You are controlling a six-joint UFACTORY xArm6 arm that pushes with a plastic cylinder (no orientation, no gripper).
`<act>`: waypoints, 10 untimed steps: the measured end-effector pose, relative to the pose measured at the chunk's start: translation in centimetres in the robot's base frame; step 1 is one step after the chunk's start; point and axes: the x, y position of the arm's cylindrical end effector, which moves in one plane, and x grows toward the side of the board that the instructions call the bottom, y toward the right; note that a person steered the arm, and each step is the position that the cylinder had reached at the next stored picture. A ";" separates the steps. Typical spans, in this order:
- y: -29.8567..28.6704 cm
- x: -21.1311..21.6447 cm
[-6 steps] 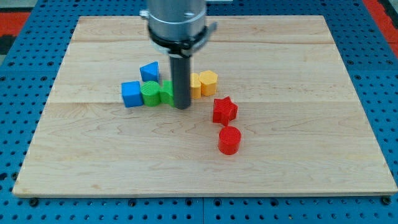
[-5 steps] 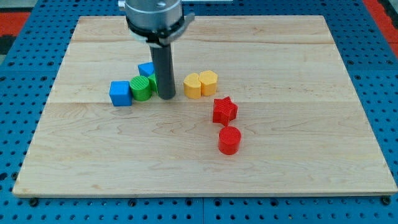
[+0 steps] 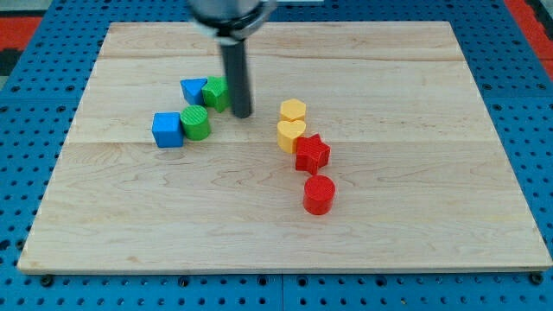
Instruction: Move the yellow blocks into the red blocks
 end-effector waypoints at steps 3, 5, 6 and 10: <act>8.7 4.4; 3.9 7.4; 6.0 8.2; -4.8 12.9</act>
